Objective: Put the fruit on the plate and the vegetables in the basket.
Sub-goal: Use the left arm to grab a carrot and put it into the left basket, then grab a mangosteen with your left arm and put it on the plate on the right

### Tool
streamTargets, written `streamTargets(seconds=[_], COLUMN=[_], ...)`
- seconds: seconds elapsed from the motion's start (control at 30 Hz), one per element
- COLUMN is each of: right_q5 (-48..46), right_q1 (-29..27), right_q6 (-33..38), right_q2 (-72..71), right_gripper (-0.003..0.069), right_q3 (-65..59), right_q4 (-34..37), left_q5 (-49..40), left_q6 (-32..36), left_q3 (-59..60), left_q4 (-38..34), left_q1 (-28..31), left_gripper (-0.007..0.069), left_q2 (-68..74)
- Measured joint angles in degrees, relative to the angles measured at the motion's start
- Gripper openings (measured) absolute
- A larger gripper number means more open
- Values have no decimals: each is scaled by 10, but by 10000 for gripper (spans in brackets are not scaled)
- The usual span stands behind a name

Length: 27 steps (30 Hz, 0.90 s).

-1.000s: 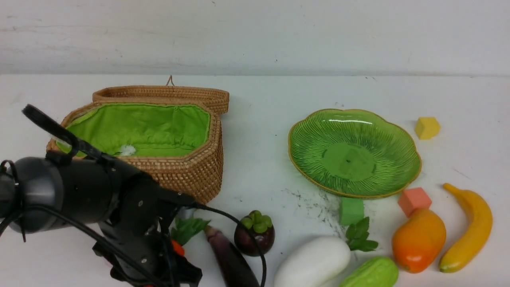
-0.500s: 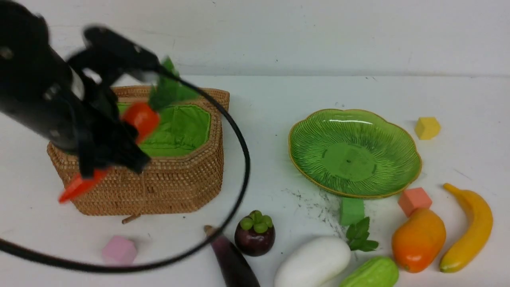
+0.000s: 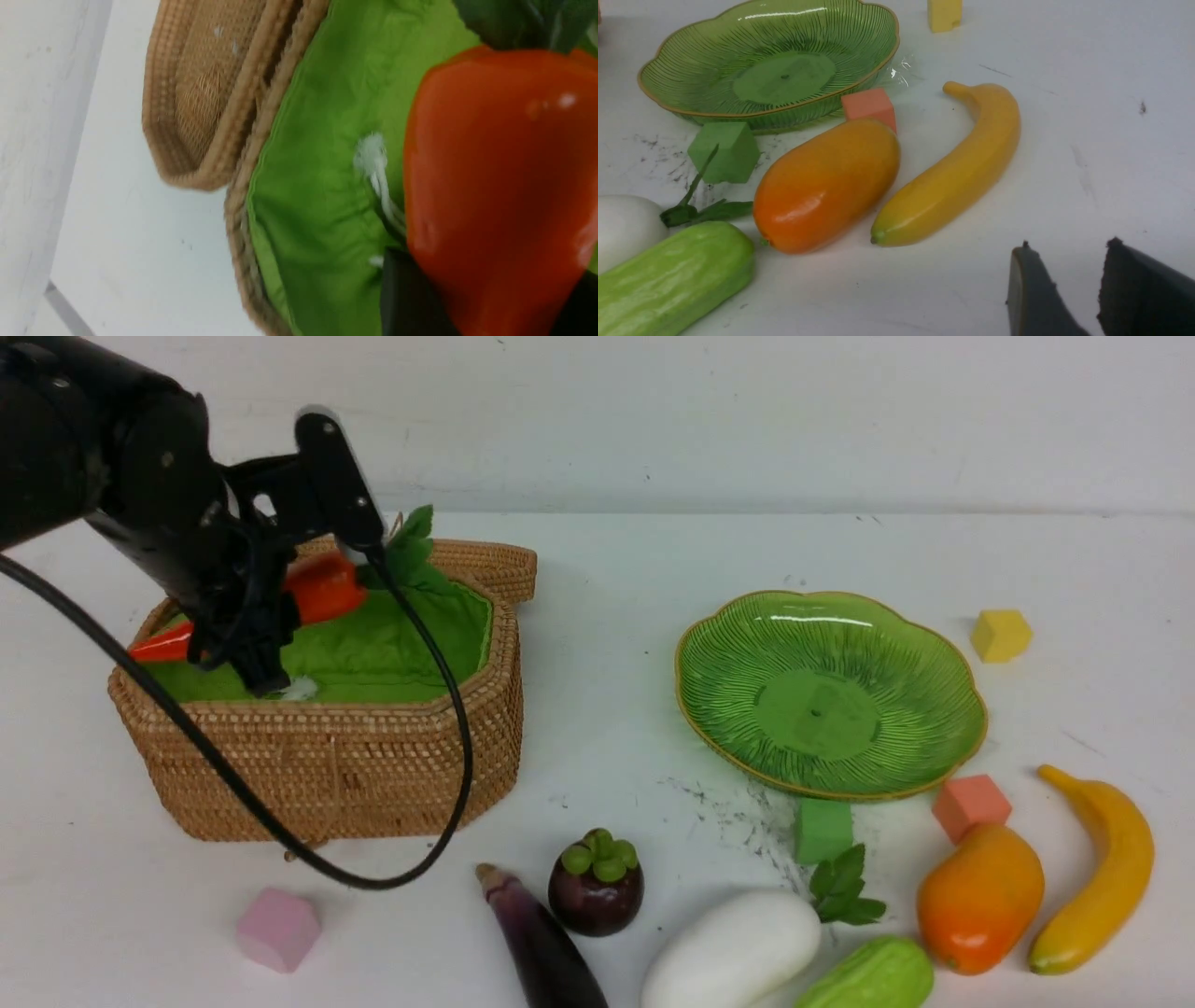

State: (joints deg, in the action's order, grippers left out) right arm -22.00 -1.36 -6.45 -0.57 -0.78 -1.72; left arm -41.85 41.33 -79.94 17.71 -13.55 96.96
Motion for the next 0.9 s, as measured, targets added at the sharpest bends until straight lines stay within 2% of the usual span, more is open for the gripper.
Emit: streamTargets(seconds=[0.07, 0.1, 0.23, 0.27, 0.43, 0.57, 0.67, 0.77, 0.9], right_q5=[0, 0, 0, 0, 0, 0, 0, 0, 0], right_q1=[0, 0, 0, 0, 0, 0, 0, 0, 0], right_q6=[0, 0, 0, 0, 0, 0, 0, 0, 0], right_q2=[0, 0, 0, 0, 0, 0, 0, 0, 0], right_gripper=[242, 242, 242, 242, 242, 242, 242, 242, 242], right_q3=[0, 0, 0, 0, 0, 0, 0, 0, 0], right_q4=[0, 0, -1, -1, 0, 0, 0, 0, 0], left_q5=[8, 9, 8, 3, -17, -48, -144, -256, -280], left_q6=[-2, -7, -66, -83, -149, -253, -305, -325, -371], left_q3=[1, 1, 2, 2, 4, 4, 4, 4, 4], left_q4=[0, 0, -1, -1, -36, -177, -265, -310, -331], left_q1=[0, 0, 0, 0, 0, 0, -8, -43, -111], left_gripper=[317, 357, 613, 641, 669, 650, 624, 600, 585], left_q2=[9, 11, 5, 1, -49, -151, -194, -200, -169])
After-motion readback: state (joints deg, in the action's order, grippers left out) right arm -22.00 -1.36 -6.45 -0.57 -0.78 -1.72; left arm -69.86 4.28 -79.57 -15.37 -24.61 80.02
